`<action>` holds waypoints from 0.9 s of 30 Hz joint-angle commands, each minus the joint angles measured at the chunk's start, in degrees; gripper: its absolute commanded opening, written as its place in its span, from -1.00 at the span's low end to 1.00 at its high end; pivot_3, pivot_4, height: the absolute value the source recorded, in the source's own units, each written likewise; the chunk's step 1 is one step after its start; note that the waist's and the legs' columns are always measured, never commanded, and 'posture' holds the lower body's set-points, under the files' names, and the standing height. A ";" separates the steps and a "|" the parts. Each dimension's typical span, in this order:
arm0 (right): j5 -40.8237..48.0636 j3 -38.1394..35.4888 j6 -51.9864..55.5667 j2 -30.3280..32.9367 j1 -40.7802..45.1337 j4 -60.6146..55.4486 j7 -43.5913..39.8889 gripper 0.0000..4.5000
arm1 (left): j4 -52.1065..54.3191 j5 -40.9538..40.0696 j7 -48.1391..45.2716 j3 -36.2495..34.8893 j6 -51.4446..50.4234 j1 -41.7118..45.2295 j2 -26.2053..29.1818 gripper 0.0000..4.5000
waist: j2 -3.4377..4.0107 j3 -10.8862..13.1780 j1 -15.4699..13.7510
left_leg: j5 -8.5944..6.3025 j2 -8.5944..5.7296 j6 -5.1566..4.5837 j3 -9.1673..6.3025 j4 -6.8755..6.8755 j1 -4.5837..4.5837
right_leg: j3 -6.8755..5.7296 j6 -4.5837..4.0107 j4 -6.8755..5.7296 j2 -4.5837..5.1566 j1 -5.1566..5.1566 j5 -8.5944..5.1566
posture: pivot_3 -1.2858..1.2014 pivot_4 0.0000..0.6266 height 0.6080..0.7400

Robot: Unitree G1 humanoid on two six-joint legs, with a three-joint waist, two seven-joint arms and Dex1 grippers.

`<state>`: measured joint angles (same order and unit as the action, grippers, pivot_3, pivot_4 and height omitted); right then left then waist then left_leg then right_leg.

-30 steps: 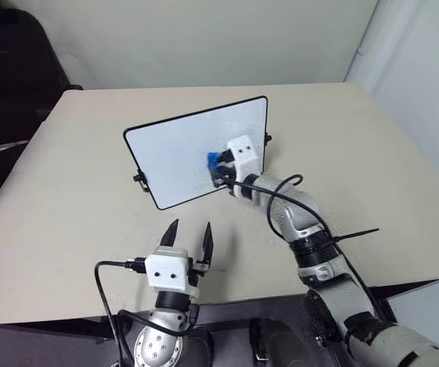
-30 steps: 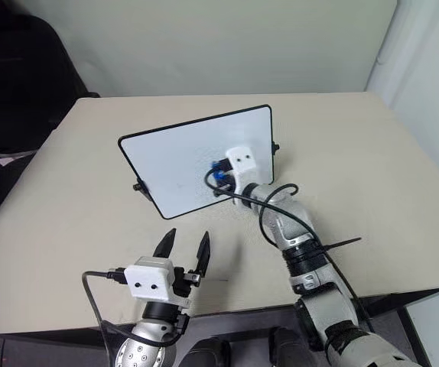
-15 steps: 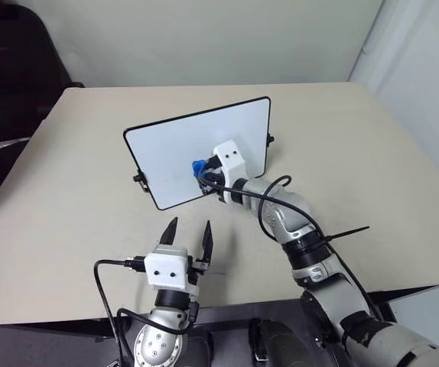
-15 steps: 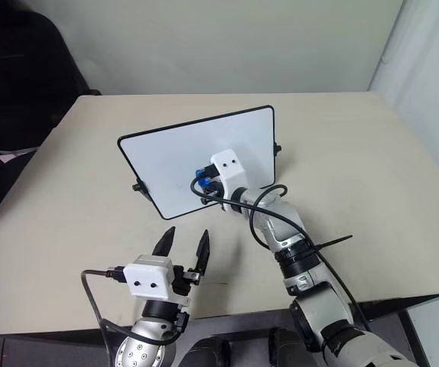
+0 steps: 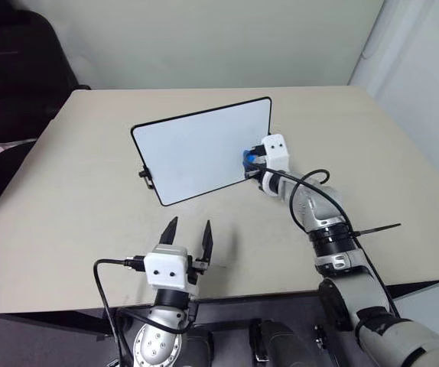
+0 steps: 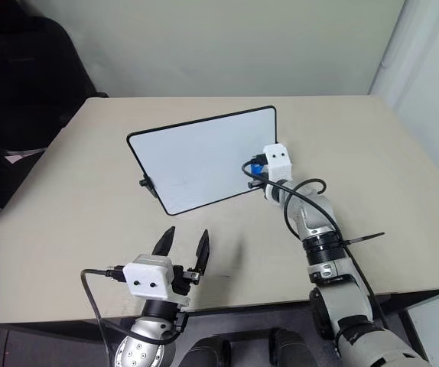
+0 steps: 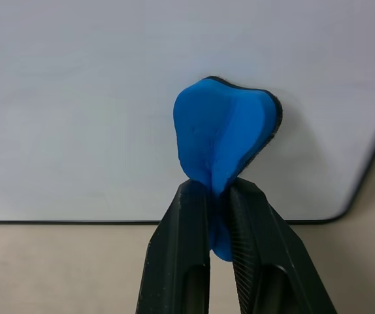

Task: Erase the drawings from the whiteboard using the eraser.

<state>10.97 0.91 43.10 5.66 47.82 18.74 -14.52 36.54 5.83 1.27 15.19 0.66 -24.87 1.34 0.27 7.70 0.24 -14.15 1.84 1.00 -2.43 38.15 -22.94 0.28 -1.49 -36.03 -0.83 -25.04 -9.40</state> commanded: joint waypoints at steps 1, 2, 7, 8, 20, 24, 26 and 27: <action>2.78 -0.73 6.25 3.50 -1.59 -10.69 -3.30 -0.89 | 2.17 0.20 -0.12 0.43 0.33 0.22 -0.16 0.52 | 0.00 0.00 -0.06 | 0.20 0.00 -0.39 0.01 0.00 -0.02 | 0.00 0.11 0.01 0.00 -0.02 0.09 | 0.03 -0.52 1.00; 4.46 -0.67 9.50 5.29 -2.69 -14.70 -5.25 -0.89 | 2.20 0.25 -0.07 0.50 0.33 0.20 -0.20 0.52 | 0.00 0.00 -0.20 | 0.08 0.00 -0.48 0.00 -0.01 -0.04 | -0.01 0.16 0.00 0.00 -0.02 0.07 | 0.03 -0.52 1.00; 11.80 -2.52 24.34 12.11 -4.72 -26.06 -10.57 -0.89 | 2.15 0.37 0.07 0.69 0.28 0.20 -0.39 0.52 | -0.01 -0.01 -0.42 | -0.41 0.00 -0.42 0.04 0.02 -0.11 | -0.03 -0.25 0.01 -0.05 -0.05 -0.27 | 0.03 -0.52 1.00; 13.10 -2.67 27.53 13.93 -5.03 -27.55 -11.61 -0.89 | 2.12 0.39 0.11 0.74 0.31 0.17 -0.43 0.52 | -0.01 -0.01 -0.42 | -0.36 0.00 -0.32 0.09 0.06 -0.09 | -0.02 -0.17 0.01 -0.05 -0.01 -0.44 | 0.03 -0.52 1.00; 16.34 8.04 33.36 29.16 -13.85 -34.09 -19.23 -0.89 | 0.96 0.72 0.37 1.61 0.43 0.94 -0.97 0.52 | 0.03 -0.04 -0.62 | -0.67 -0.01 -0.15 0.16 0.14 0.12 | -0.02 0.41 -0.01 -0.05 0.27 -0.86 | 0.03 -0.52 1.00; 16.74 7.28 32.99 29.14 -13.99 -33.45 -19.13 -0.34 | 0.26 0.71 0.56 1.69 0.69 1.23 -1.21 0.52 | 0.00 -0.03 -0.61 | -1.05 -0.02 -0.81 0.19 0.15 0.52 | 0.02 0.21 0.01 -0.06 0.63 -1.10 | 0.03 -0.52 1.00; 16.57 7.21 32.72 29.33 -14.08 -33.38 -19.01 0.00 | 0.00 0.62 0.55 1.57 0.77 1.43 -1.21 0.52 | 0.00 -0.03 -0.60 | -1.07 -0.02 -0.84 0.20 0.15 0.64 | 0.02 0.60 0.00 -0.07 0.74 -1.29 | 0.03 -0.52 1.00; 16.47 7.25 32.56 29.55 -14.20 -33.51 -19.01 0.17 | -0.08 0.59 0.53 1.52 0.80 1.51 -1.19 0.52 | 0.00 -0.03 -0.60 | -1.07 -0.03 -0.84 0.20 0.15 0.69 | 0.02 0.62 -0.01 -0.07 0.81 -1.25 | 0.03 -0.52 1.00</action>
<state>27.25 8.70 76.58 34.34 33.28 -13.78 -32.96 35.77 6.37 1.62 16.00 0.43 -23.72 0.70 0.27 7.67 -0.36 -15.22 1.81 0.16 -2.23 38.31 -22.21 0.30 -0.87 -36.04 -0.90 -24.20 -10.63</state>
